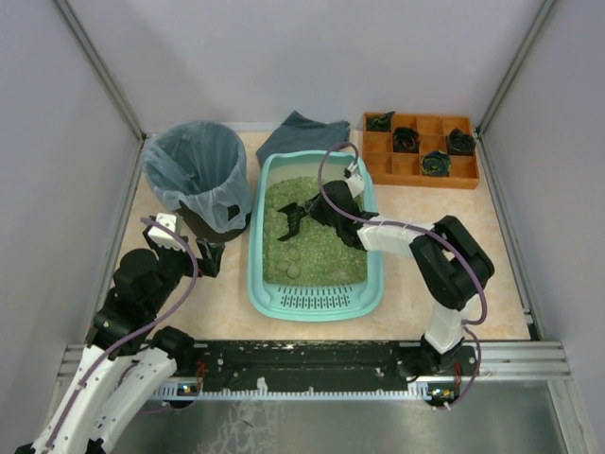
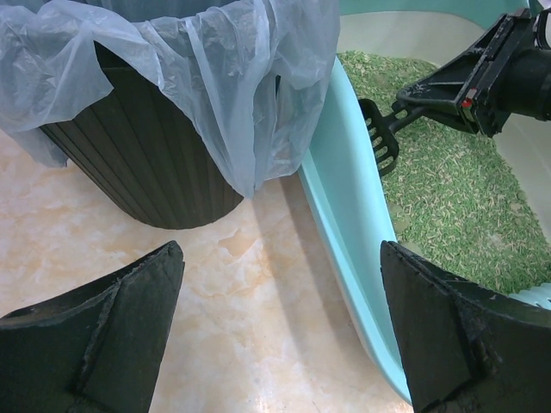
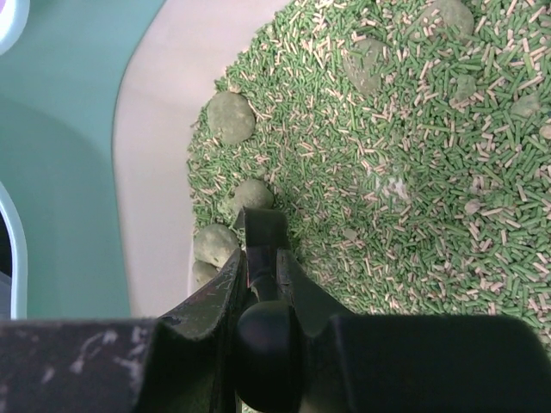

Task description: Clean the litter box

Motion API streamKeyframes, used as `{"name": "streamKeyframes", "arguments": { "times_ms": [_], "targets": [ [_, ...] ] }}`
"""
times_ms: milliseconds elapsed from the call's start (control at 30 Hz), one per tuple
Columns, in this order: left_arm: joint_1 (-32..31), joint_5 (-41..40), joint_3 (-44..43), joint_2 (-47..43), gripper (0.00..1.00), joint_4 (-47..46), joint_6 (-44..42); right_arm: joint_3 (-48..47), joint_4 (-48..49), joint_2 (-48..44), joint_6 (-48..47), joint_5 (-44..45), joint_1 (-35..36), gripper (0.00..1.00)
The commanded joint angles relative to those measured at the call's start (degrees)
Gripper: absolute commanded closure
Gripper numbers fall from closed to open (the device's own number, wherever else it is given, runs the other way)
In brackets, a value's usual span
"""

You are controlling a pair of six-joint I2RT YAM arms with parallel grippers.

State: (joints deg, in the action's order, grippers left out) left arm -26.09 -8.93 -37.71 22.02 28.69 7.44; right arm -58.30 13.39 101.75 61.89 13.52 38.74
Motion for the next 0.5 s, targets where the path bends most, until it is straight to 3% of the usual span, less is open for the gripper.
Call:
{"name": "streamKeyframes", "arguments": {
  "times_ms": [0, 200, 467],
  "targets": [
    [0.32, -0.04, 0.01, 0.04, 0.00, -1.20, -0.41, 3.98, 3.44, -1.82, -2.93, -5.12, 1.46, 1.00],
    [0.33, -0.03, 0.04, -0.06, 0.00, -1.20, -0.37, 8.86, 10.31, -6.52, -1.71, -6.75, 0.16, 1.00],
    [0.27, -0.12, 0.01, -0.14, 0.00, -1.18, -0.34, 11.82, 12.48, -13.54, 0.52, -4.50, -0.62, 1.00]
  ]
}}
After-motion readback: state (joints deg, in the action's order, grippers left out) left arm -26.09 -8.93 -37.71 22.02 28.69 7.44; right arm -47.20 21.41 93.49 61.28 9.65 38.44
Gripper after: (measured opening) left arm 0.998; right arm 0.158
